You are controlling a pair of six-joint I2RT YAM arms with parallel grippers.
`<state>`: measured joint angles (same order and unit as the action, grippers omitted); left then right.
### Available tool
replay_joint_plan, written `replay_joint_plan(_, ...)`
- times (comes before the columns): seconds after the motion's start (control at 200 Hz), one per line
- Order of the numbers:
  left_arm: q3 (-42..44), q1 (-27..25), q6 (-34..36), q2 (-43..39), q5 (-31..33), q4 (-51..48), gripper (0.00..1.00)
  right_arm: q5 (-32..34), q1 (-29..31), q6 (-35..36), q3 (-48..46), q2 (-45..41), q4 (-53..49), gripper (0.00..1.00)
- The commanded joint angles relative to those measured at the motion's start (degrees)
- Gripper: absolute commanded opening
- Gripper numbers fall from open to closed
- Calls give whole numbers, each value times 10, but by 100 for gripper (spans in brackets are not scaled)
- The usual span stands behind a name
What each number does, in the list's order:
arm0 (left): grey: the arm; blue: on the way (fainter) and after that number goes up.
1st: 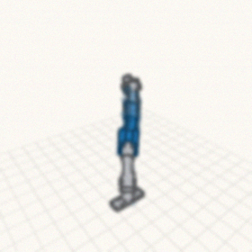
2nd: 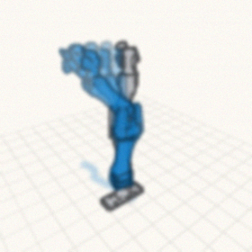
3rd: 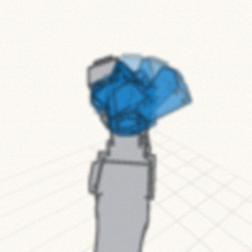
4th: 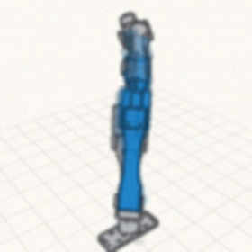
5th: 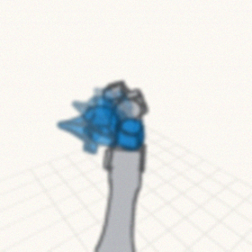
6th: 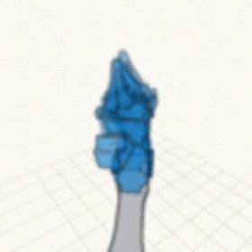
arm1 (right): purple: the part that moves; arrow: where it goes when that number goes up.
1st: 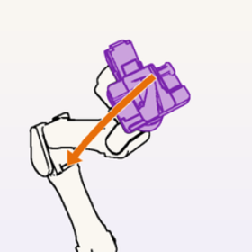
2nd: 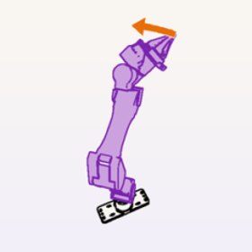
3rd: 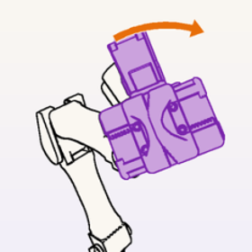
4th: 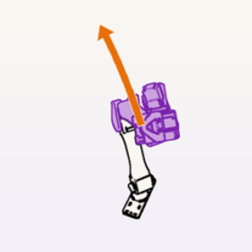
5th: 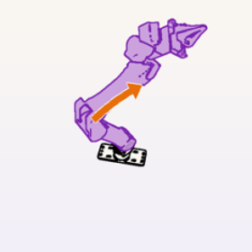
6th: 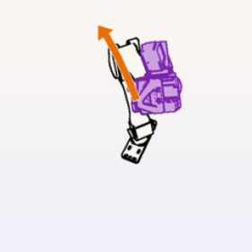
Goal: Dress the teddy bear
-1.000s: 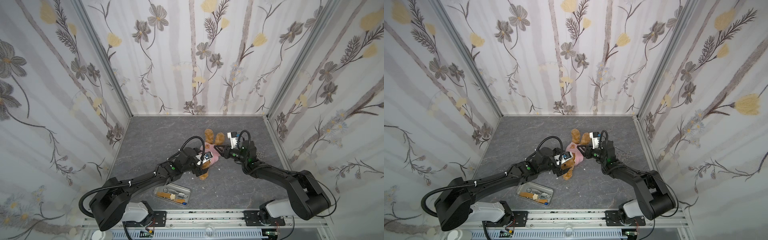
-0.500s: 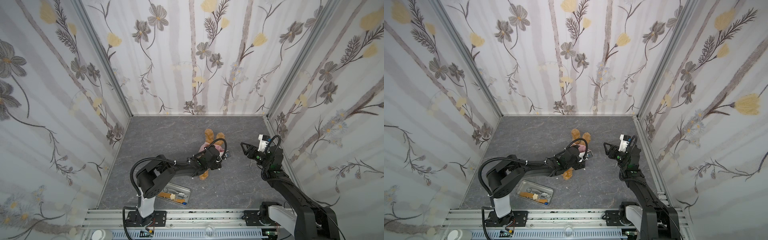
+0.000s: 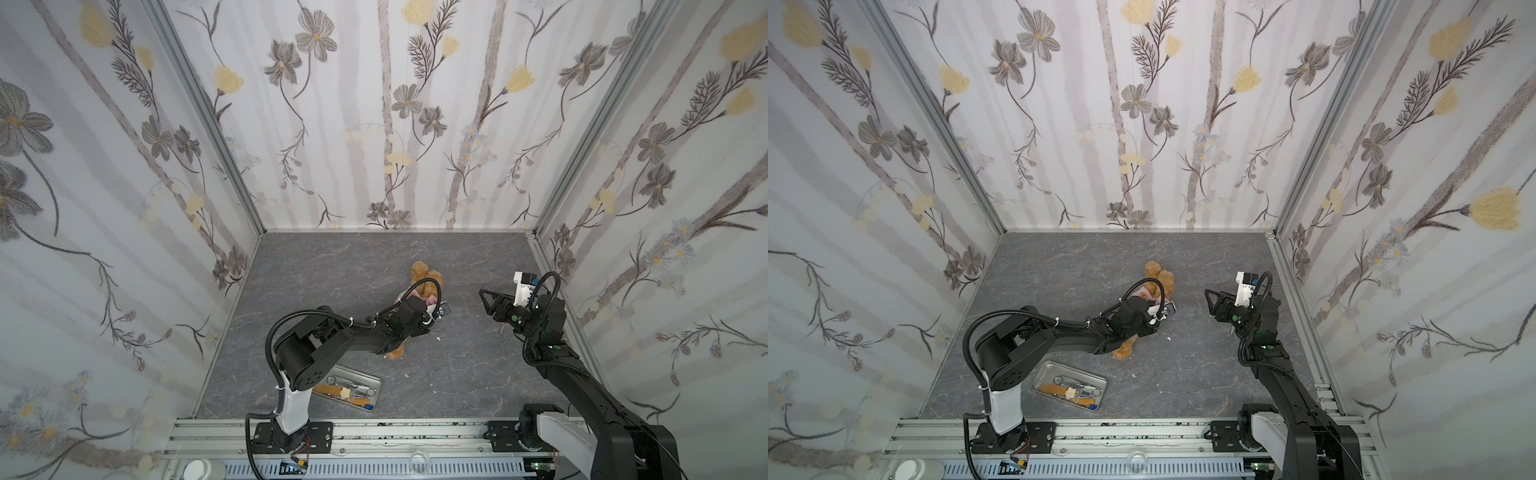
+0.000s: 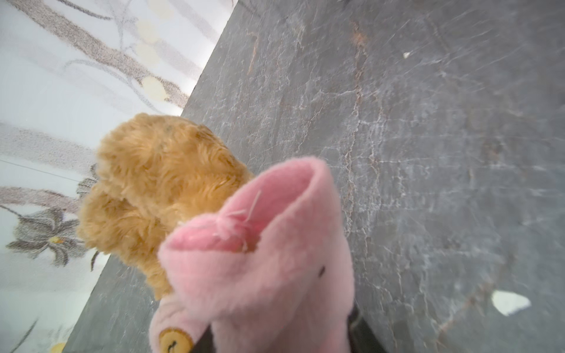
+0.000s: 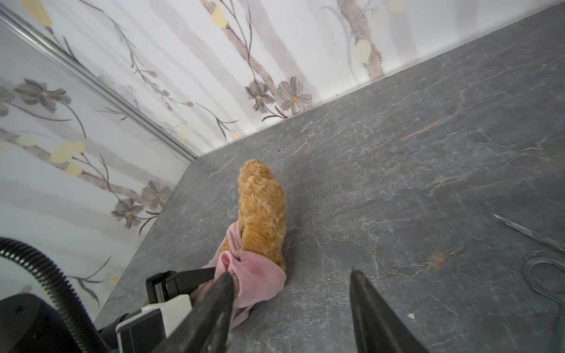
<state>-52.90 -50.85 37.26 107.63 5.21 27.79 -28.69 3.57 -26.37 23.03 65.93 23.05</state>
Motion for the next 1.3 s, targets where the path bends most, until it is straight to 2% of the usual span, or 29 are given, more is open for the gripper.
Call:
replay_joint_plan(0.0,30,24,-16,-48,-166,3,26,14,56,85,2,-15,37,65)
replay_joint_plan(0.125,58,62,-59,-120,-286,6,18,44,123,185,-4,-35,63,72)
replay_joint_plan(0.235,84,79,-76,-192,-346,4,15,22,134,268,-6,-47,82,78)
replay_joint_plan(0.35,95,115,-98,-271,-402,-12,11,-46,132,334,3,-60,95,84)
replay_joint_plan(0.43,89,138,-99,-319,-438,-47,10,-127,133,373,0,-56,124,88)
replay_joint_plan(0.515,73,150,-81,-351,-461,-103,10,-196,137,399,16,-34,119,99)
replay_joint_plan(0.605,41,150,-62,-353,-479,-178,10,-214,159,439,46,-9,72,100)
replay_joint_plan(0.734,35,151,-47,-373,-526,-209,11,-197,194,495,50,2,64,100)
replay_joint_plan(0.909,18,150,-47,-375,-570,-225,11,-219,215,497,38,25,77,99)
replay_joint_plan(1.119,6,142,-54,-368,-601,-229,9,-204,245,491,24,49,137,95)
replay_joint_plan(1.299,2,133,-51,-358,-602,-236,8,-157,274,501,15,39,155,88)
